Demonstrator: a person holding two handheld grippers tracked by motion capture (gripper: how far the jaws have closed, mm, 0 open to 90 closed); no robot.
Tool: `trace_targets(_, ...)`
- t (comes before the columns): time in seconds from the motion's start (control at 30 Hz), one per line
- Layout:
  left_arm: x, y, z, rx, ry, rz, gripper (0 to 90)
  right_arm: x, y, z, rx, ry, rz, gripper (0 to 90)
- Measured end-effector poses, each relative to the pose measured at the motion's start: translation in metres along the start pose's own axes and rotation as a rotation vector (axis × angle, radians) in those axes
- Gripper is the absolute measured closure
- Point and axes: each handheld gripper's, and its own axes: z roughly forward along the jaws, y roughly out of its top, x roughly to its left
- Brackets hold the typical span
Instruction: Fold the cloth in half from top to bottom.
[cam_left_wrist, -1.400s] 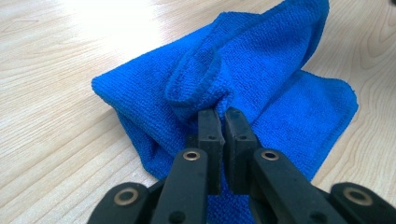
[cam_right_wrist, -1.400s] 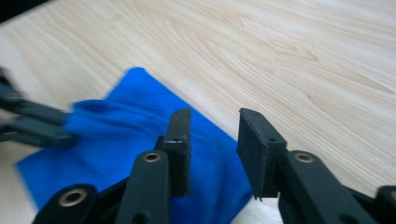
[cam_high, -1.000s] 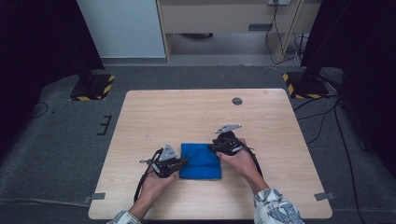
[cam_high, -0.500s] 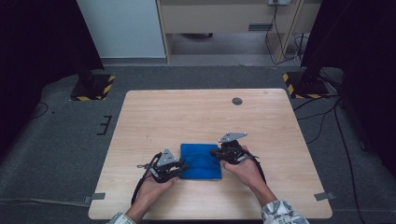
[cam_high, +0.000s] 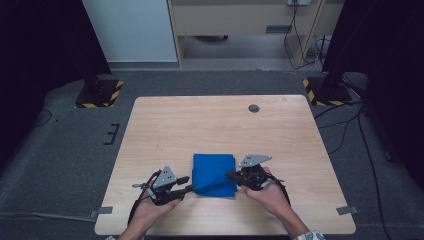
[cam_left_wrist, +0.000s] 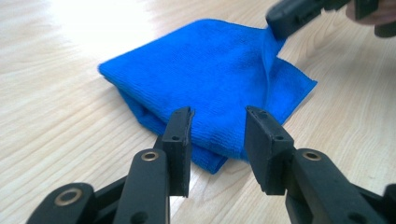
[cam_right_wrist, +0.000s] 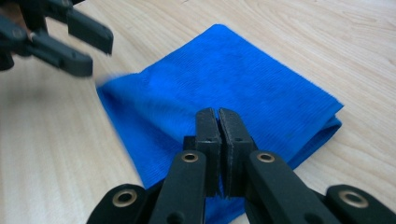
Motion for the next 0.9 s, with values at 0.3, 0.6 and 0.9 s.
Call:
trace_targets(0.3,0.009,0.012,0.019,-0.015,0.027,0.000,61.6,0.011,0.003,-0.010,0.002,0.004,-0.020,69.2)
trace_targets(0.6,0.010,0.010,0.030,0.012,0.050,0.028,61.4,0.006,0.009,-0.009,0.001,-0.047,-0.037,63.5)
trace_targets(0.9,0.017,0.010,0.023,-0.005,0.086,0.006,53.5,0.001,0.001,0.001,0.009,-0.124,-0.039,44.7)
